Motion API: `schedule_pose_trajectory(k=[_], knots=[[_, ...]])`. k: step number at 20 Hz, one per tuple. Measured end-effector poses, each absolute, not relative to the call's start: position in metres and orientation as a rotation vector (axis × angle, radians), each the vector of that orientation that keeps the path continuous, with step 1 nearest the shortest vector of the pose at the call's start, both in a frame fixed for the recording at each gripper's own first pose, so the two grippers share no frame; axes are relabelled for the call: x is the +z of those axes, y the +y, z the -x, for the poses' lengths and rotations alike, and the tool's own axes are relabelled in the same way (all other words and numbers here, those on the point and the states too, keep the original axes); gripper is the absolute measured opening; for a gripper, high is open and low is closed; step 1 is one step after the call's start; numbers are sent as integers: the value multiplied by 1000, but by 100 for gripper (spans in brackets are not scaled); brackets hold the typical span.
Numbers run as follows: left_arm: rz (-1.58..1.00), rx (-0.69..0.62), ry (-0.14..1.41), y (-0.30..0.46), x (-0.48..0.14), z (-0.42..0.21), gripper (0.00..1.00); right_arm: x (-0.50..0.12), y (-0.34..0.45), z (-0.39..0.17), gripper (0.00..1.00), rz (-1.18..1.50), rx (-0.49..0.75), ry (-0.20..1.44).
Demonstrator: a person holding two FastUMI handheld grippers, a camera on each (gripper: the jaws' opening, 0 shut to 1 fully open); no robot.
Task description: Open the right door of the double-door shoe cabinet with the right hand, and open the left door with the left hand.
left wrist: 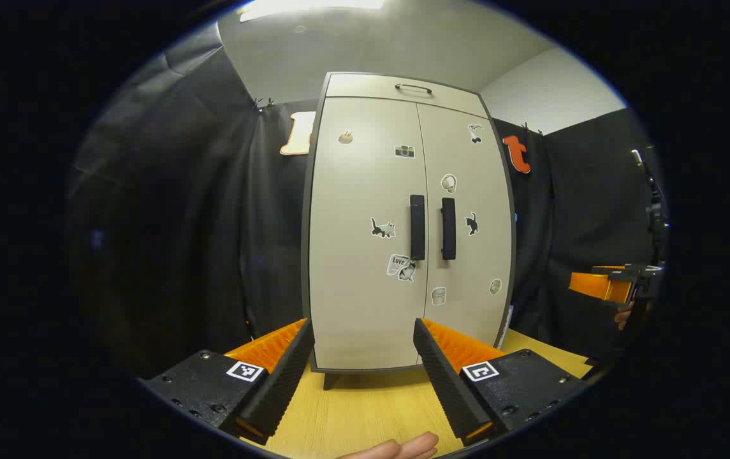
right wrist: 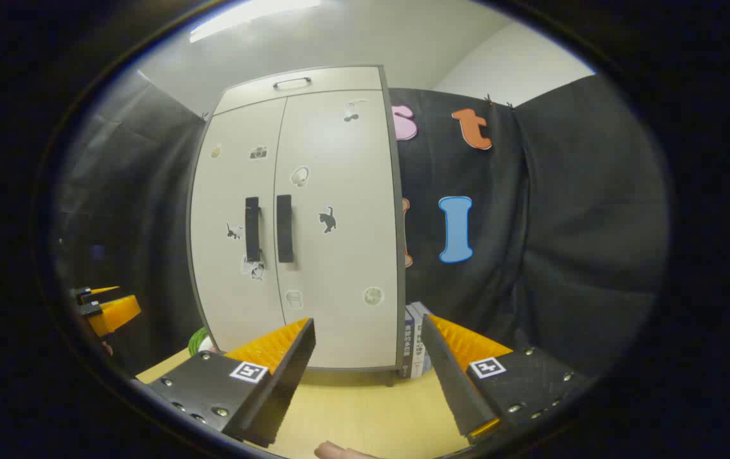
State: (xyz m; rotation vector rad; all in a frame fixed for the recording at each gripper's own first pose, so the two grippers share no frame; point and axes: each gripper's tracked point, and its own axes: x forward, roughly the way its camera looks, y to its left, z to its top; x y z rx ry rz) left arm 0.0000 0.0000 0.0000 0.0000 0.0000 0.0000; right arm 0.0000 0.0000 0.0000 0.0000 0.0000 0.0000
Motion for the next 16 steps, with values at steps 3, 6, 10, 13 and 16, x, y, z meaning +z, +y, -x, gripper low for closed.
schedule_pose_trajectory(k=[3, 6, 10, 13, 16], knots=[[-3, 2, 6, -1, 0, -6, 97, 4, -2, 1, 99, -17, 5, -13], [-1, -11, 1, -6, 1, -6, 97, 5, 1, 2, 99, -18, 18, -24], [24, -15, -14, -7, 0, 0, 97, -1, 4, 3, 99, 24, 15, -9], [38, -19, 17, -7, -19, 7, 97, 1, 4, 0, 95, 56, 6, -37], [29, -22, 36, -3, -26, 11, 97, 2, 9, -6, 95, 40, 17, -37]])
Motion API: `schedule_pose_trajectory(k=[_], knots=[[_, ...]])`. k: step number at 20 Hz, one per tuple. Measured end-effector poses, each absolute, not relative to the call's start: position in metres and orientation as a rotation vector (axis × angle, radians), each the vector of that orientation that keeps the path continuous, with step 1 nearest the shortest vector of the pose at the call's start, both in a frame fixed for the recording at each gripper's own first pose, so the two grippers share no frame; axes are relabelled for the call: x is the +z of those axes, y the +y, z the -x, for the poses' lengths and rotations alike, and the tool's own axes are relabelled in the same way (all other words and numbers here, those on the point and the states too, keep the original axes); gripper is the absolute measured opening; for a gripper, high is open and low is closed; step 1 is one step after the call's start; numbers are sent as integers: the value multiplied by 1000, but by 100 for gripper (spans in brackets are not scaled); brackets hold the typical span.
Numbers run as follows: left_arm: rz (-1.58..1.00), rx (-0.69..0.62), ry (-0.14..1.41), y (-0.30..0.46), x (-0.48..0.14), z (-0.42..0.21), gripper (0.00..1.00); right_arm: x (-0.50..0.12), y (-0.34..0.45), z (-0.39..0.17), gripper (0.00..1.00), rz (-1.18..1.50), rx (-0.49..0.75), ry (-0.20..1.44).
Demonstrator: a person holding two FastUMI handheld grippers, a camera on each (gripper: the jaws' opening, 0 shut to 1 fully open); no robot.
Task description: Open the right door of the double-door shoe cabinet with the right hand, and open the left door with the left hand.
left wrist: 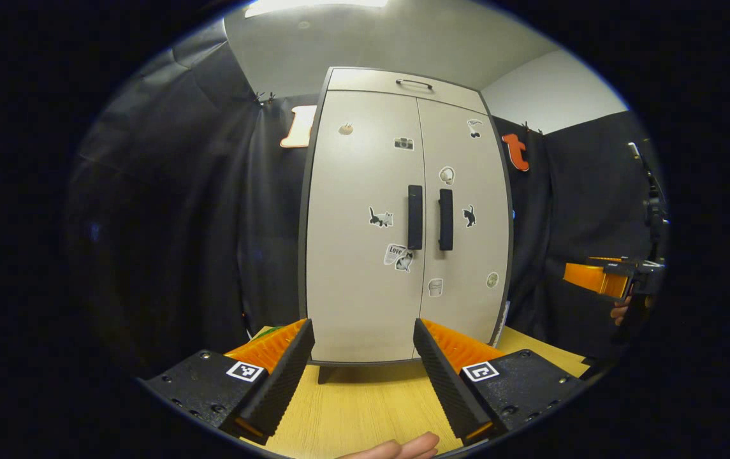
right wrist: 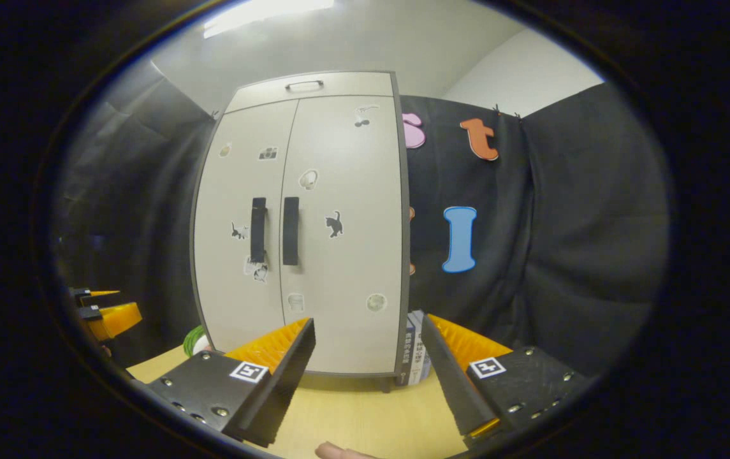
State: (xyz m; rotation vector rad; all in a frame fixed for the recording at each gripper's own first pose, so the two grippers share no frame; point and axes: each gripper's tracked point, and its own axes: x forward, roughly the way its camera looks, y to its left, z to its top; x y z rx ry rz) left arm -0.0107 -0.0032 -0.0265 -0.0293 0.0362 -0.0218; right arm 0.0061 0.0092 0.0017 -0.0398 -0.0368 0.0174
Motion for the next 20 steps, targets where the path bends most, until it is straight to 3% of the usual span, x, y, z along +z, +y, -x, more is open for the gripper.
schedule_pose_trajectory(k=[5, 10, 11, 12, 13, 15, 16, 19, 20], knots=[[24, 7, 21, 17, -28, 14, 97, 10, 30, -46, 99, 40, 41, -26], [61, -17, 29, 24, -41, 18, 97, 37, 70, -105, 99, 74, 98, -51], [69, -25, 36, 24, -45, 17, 97, 43, 78, -118, 95, 60, 98, -52], [73, -34, 42, 24, -48, 18, 97, 48, 86, -130, 99, 44, 101, -46], [74, -41, 44, 25, -49, 17, 97, 53, 98, -142, 95, 30, 118, -40], [71, -47, 42, 28, -51, 16, 98, 57, 121, -161, 99, 25, 155, -17], [66, -47, 40, 30, -53, 17, 97, 58, 126, -171, 96, 19, 155, -5], [45, -42, 26, 41, -53, 20, 98, 68, 147, -196, 99, 8, 156, 2], [35, -34, 23, 46, -54, 20, 98, 69, 151, -203, 95, 21, 152, 1]])
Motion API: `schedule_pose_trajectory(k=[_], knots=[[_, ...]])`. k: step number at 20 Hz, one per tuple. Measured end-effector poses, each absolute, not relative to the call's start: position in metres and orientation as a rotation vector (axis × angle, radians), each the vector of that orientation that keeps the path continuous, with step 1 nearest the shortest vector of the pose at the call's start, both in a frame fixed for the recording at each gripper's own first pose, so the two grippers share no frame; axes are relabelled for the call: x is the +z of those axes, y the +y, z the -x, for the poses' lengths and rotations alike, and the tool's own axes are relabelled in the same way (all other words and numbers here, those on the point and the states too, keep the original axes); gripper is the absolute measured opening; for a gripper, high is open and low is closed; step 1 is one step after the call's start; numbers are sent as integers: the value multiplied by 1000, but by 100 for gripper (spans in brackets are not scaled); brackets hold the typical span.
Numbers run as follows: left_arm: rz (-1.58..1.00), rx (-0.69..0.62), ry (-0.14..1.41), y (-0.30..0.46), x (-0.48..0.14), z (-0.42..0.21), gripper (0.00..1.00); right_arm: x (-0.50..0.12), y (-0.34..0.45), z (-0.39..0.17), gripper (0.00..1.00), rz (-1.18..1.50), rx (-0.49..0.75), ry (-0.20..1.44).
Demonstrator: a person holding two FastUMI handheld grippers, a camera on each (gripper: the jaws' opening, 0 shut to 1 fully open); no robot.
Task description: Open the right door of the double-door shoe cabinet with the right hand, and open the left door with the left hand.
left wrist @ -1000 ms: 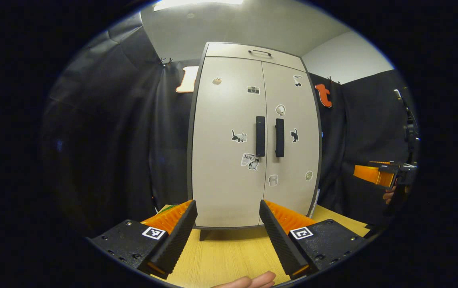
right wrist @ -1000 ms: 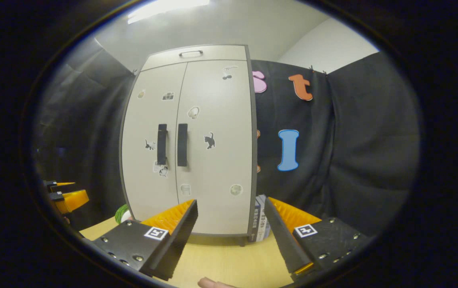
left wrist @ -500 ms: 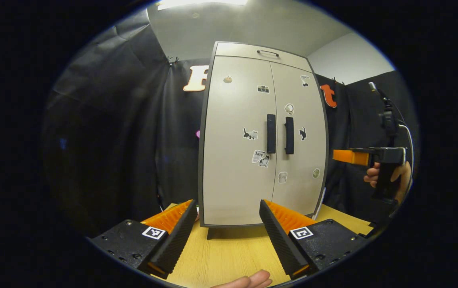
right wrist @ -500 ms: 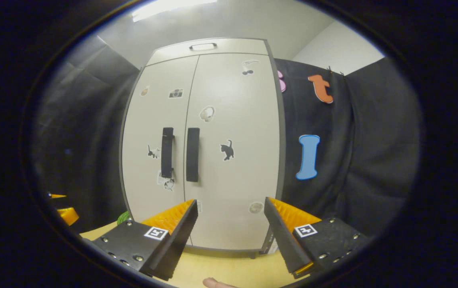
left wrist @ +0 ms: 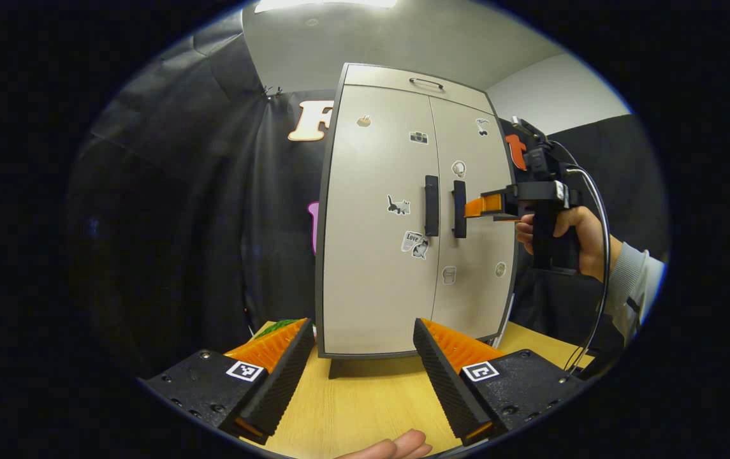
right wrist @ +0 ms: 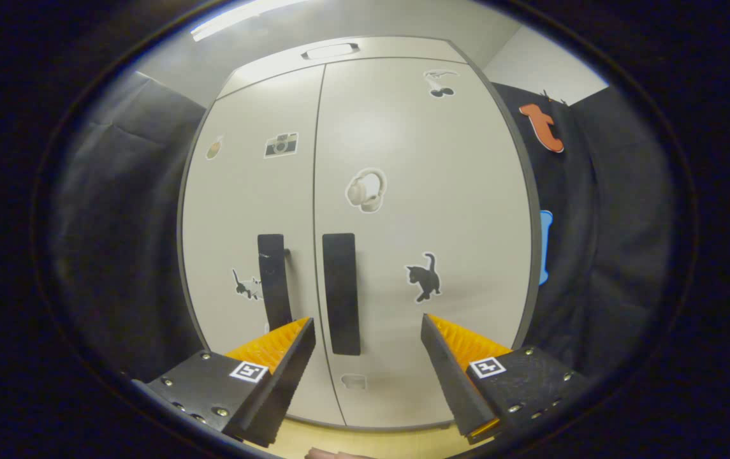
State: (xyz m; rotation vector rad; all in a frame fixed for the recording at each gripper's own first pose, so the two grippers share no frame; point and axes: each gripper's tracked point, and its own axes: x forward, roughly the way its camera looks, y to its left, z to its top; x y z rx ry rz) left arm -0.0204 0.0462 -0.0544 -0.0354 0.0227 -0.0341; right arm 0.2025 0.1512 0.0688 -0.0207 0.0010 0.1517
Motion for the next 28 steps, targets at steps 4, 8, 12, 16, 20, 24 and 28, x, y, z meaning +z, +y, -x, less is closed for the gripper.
schedule_pose_trajectory(k=[4, 8, 12, 16, 20, 24, 28], knots=[[24, -6, 33, 67, -63, 20, 97, 74, 160, -227, 99, 41, 128, -21], [21, 30, 43, 86, -69, 18, 97, 76, 167, -245, 91, 19, 114, -17], [25, 26, 60, 87, -75, 15, 97, 72, 172, -259, 64, 7, 82, -3], [48, 13, 84, 83, -79, 16, 97, 66, 180, -256, 43, 17, 102, 44], [29, 28, 77, 85, -71, 17, 97, 72, 179, -250, 12, 17, 106, 51], [3, 61, 49, 87, -57, 20, 97, 73, 177, -240, 12, -23, 139, 63], [13, 52, 42, 72, -52, 24, 97, 76, 171, -230, 12, -42, 192, 80]])
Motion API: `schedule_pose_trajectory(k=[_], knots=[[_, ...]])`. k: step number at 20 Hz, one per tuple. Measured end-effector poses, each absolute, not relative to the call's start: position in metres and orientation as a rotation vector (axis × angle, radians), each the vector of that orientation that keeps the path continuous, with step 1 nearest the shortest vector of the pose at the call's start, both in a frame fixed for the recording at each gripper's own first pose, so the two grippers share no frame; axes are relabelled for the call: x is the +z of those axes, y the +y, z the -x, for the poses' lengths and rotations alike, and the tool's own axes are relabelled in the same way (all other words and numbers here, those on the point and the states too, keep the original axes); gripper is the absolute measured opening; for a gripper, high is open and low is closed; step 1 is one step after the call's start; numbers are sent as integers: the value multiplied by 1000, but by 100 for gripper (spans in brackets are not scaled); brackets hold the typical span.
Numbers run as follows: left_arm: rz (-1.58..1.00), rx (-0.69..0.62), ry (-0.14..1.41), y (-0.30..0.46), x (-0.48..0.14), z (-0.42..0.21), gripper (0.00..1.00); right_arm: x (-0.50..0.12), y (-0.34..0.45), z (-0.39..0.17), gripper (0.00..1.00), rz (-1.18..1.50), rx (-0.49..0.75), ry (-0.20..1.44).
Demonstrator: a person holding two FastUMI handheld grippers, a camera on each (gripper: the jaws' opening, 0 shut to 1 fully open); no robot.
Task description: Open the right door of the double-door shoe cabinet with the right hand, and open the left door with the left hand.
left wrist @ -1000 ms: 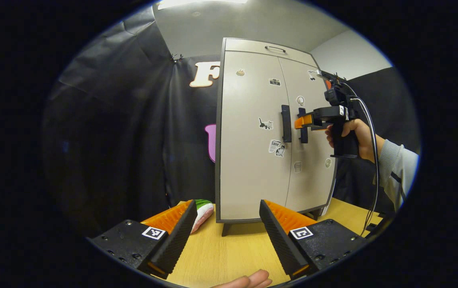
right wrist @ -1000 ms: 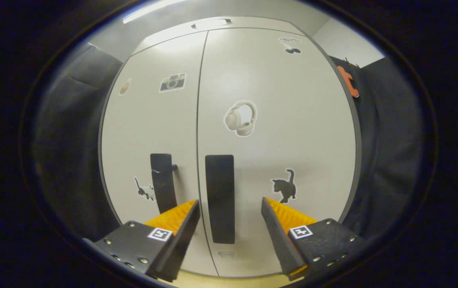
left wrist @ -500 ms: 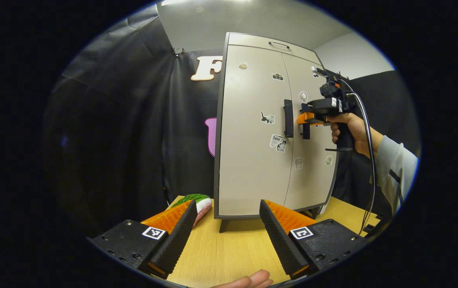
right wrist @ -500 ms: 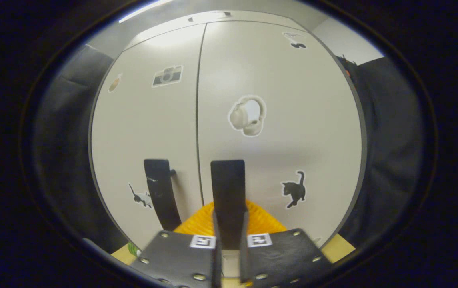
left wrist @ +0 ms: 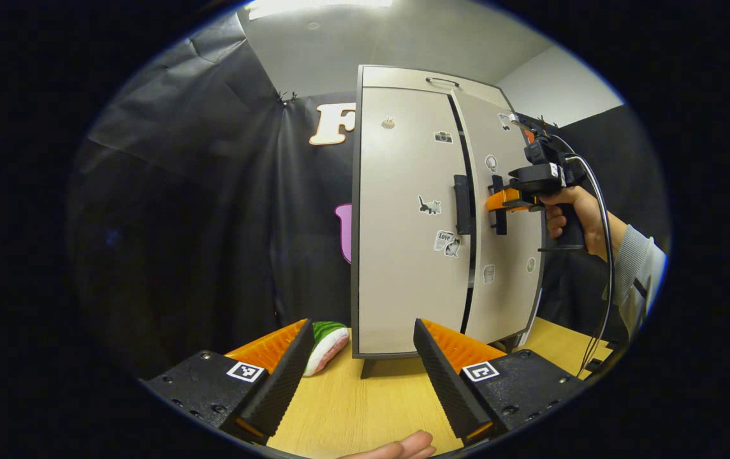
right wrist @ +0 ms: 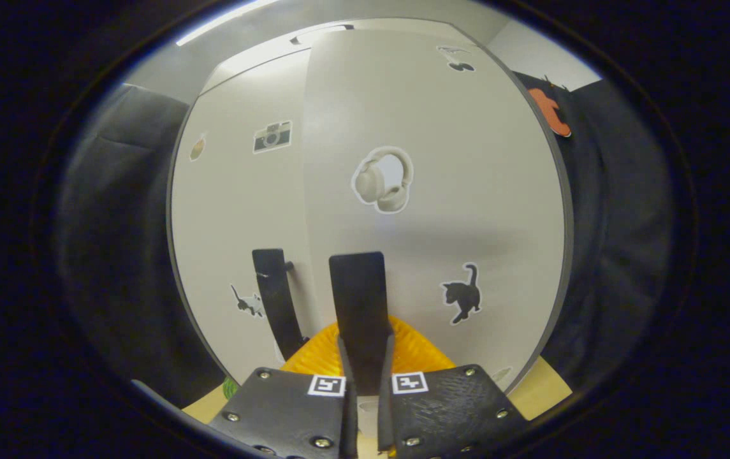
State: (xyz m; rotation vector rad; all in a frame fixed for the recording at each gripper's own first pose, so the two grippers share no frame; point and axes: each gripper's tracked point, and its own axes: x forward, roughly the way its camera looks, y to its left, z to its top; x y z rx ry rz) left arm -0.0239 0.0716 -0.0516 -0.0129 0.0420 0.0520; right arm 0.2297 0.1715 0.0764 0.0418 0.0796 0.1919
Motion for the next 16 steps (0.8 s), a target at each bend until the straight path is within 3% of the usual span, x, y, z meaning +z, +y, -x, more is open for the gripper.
schedule_pose_trajectory(k=[9, 16], knots=[[55, -12, 66, 31, -51, 25, 98, 83, 152, -200, 12, -43, 276, 57], [41, 21, 34, 39, -42, 29, 97, 87, 134, -186, 12, -27, 277, 53]])
